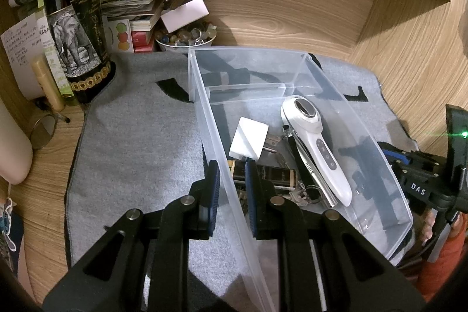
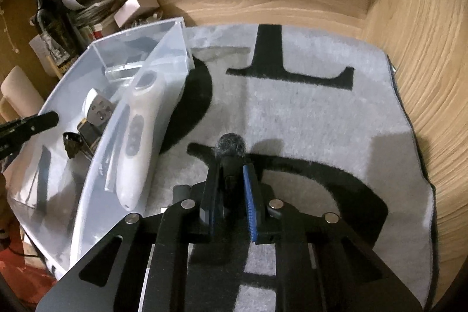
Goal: Organize rigid objects
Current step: 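Grasp the black foam-tipped item on the mat with the right tool, then carry the black foam-tipped item into the box and release it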
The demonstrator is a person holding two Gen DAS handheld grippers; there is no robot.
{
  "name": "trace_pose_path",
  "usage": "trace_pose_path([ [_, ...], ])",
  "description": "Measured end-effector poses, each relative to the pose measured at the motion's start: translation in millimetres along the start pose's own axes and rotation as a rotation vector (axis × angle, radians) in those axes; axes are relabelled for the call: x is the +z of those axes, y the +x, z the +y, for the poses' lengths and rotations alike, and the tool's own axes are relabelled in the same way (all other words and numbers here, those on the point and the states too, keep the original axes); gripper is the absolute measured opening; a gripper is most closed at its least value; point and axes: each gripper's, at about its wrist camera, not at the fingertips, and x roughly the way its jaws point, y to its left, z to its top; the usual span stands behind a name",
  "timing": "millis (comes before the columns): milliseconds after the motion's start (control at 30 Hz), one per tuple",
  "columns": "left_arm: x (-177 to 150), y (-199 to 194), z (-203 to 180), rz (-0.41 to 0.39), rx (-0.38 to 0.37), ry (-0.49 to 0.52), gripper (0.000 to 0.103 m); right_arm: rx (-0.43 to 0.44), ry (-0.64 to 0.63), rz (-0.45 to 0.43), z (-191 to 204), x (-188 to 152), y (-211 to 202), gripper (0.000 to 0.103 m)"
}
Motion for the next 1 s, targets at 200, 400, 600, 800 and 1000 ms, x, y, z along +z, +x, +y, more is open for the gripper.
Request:
trace_pose_path([
  [200,0,0,0,0.000,-0.001,-0.003,0.016,-0.008,-0.024,-0.067,5,13,-21,0.015],
  [400,0,0,0,0.001,-0.002,-0.003,0.016,-0.010,-0.085,-0.143,19,27,-43,0.015],
  [600,-1,0,0,0.001,-0.004,-0.005,0.016,0.021,-0.150,-0.212,38,41,-59,0.015],
  [800,-1,0,-1,0.001,-0.003,-0.003,0.016,0.080,-0.248,-0.211,70,52,-53,0.015],
  [1000,-1,-1,-1,0.001,-0.009,-0.011,0.016,0.124,-0.356,-0.139,104,54,-23,0.015],
])
